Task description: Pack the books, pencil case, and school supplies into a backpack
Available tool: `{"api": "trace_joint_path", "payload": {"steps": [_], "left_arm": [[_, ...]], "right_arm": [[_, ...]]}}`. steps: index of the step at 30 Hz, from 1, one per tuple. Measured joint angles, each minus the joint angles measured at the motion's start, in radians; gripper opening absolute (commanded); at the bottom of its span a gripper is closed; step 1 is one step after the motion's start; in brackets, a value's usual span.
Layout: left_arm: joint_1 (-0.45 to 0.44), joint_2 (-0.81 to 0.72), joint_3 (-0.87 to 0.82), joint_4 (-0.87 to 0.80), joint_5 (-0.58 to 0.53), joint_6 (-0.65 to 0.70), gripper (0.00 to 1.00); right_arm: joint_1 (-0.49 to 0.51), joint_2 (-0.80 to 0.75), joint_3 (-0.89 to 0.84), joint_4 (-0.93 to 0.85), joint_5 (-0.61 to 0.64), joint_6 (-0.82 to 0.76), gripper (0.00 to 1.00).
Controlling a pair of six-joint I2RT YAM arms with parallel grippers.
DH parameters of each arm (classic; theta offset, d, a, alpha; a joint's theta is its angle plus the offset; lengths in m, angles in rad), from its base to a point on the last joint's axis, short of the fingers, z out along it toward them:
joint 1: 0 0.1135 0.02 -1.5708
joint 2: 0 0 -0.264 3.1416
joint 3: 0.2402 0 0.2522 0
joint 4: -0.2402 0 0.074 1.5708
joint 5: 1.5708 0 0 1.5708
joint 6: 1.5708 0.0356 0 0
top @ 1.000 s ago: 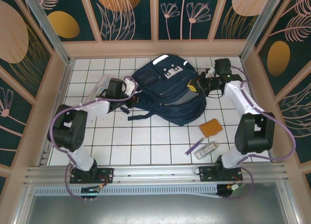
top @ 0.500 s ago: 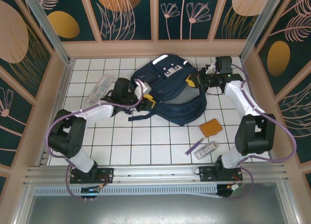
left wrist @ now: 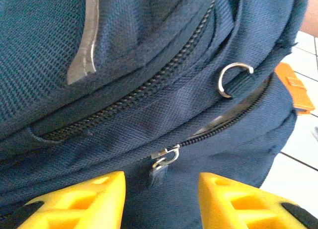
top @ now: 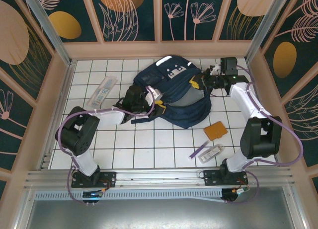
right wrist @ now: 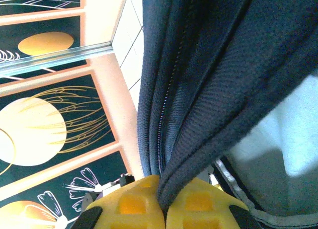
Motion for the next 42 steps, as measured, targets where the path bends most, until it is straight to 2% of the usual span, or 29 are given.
{"api": "trace_joint_path", "payload": {"steps": [7, 10, 17, 25, 32, 37, 39, 41, 42], "left_arm": [[0.000, 0.065, -0.036, 0.167, 0.014, 0.007, 0.35], [0.000, 0.074, -0.051, 0.226, 0.034, 0.003, 0.29], [0.000, 0.103, -0.060, 0.328, 0.058, -0.028, 0.00], [0.017, 0.085, -0.117, 0.375, 0.044, -0.057, 0.00], [0.166, 0.036, -0.152, 0.306, -0.098, -0.166, 0.00], [0.176, 0.050, -0.096, 0.264, -0.154, -0.261, 0.00], [0.175, 0.066, -0.077, 0.257, -0.175, -0.297, 0.05], [0.172, 0.076, -0.064, 0.254, -0.192, -0.321, 0.22], [0.170, 0.075, -0.063, 0.249, -0.203, -0.332, 0.27]], "right_arm": [[0.001, 0.000, 0.000, 0.013, -0.021, 0.000, 0.00], [0.001, 0.000, 0.000, 0.018, -0.025, -0.001, 0.00], [0.001, 0.000, 0.000, 0.018, -0.028, -0.012, 0.00], [-0.010, 0.000, 0.000, -0.016, -0.026, -0.062, 0.00], [-0.031, -0.006, 0.000, -0.059, -0.025, -0.104, 0.00], [-0.031, -0.009, 0.000, -0.059, -0.024, -0.107, 0.00], [-0.030, -0.009, 0.000, -0.058, -0.024, -0.107, 0.00], [-0.030, -0.009, 0.000, -0.058, -0.023, -0.106, 0.00], [-0.030, -0.010, 0.000, -0.058, -0.021, -0.106, 0.00]]}}
